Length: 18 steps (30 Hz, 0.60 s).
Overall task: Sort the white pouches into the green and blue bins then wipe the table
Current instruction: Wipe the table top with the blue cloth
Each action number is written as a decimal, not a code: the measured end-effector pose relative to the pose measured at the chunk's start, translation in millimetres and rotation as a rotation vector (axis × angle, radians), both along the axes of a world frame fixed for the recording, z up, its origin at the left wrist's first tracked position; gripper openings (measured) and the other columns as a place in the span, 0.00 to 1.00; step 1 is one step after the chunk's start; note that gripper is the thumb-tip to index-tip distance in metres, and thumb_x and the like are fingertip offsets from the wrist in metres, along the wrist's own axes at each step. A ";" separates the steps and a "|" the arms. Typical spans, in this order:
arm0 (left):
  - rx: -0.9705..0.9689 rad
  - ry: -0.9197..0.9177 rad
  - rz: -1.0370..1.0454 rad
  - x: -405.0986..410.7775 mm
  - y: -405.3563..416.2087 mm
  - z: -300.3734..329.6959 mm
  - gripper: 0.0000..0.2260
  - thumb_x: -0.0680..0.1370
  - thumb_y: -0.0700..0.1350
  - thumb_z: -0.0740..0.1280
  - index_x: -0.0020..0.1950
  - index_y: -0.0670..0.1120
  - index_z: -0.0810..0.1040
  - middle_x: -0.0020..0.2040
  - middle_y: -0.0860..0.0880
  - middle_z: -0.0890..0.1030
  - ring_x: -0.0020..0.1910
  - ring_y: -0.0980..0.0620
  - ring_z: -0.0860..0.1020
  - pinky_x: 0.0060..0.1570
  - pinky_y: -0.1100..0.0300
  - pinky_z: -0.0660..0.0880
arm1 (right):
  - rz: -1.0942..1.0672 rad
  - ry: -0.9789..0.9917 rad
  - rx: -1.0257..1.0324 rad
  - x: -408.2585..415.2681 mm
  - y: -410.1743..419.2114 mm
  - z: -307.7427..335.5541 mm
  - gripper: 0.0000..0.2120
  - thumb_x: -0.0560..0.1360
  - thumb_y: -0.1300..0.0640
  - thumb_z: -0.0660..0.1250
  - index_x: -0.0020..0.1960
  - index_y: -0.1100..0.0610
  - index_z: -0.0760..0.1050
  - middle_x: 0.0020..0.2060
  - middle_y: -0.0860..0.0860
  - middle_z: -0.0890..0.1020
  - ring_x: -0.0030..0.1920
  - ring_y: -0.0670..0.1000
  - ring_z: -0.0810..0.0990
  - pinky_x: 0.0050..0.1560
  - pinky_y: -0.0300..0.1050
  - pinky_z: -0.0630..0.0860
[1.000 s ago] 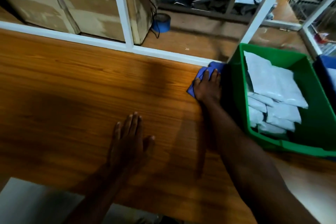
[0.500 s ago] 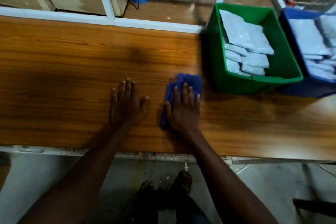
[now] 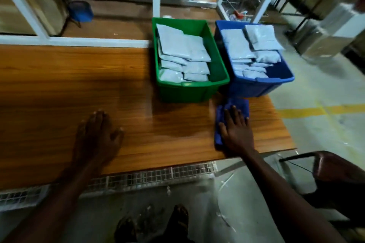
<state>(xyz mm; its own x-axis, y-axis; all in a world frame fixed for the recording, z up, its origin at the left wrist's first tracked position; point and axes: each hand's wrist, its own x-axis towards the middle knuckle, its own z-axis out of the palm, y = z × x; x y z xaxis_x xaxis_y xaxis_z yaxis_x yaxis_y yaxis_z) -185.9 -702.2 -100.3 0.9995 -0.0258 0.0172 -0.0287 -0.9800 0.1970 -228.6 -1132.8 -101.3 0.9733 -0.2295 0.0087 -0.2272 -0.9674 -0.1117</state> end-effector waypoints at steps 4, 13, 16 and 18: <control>0.014 -0.006 0.004 2.9 1.1 -6.6 0.35 0.81 0.64 0.52 0.81 0.45 0.52 0.81 0.45 0.50 0.80 0.45 0.49 0.77 0.47 0.42 | -0.136 0.026 -0.032 -10.7 -107.6 2.6 0.34 0.78 0.42 0.49 0.74 0.63 0.68 0.73 0.70 0.66 0.70 0.71 0.69 0.66 0.72 0.67; -0.006 0.033 0.011 7.6 3.7 -11.5 0.38 0.78 0.66 0.48 0.81 0.44 0.52 0.81 0.45 0.50 0.80 0.48 0.47 0.76 0.51 0.36 | -0.238 -0.014 0.019 -18.7 -72.9 10.1 0.38 0.75 0.36 0.47 0.77 0.57 0.63 0.78 0.64 0.60 0.77 0.64 0.59 0.73 0.68 0.55; -0.019 0.012 0.003 3.6 4.2 -10.1 0.37 0.79 0.65 0.48 0.81 0.44 0.51 0.81 0.45 0.50 0.80 0.47 0.46 0.77 0.48 0.39 | -0.106 -0.040 0.008 -24.7 -9.2 6.8 0.37 0.76 0.36 0.47 0.76 0.58 0.66 0.76 0.64 0.63 0.76 0.64 0.63 0.72 0.67 0.59; -0.014 0.003 -0.002 1.9 4.0 -9.2 0.36 0.79 0.66 0.47 0.81 0.45 0.51 0.81 0.45 0.49 0.80 0.47 0.46 0.77 0.45 0.42 | -0.003 -0.035 0.030 -26.1 45.1 6.0 0.37 0.77 0.35 0.47 0.77 0.57 0.66 0.77 0.62 0.63 0.77 0.62 0.61 0.74 0.66 0.56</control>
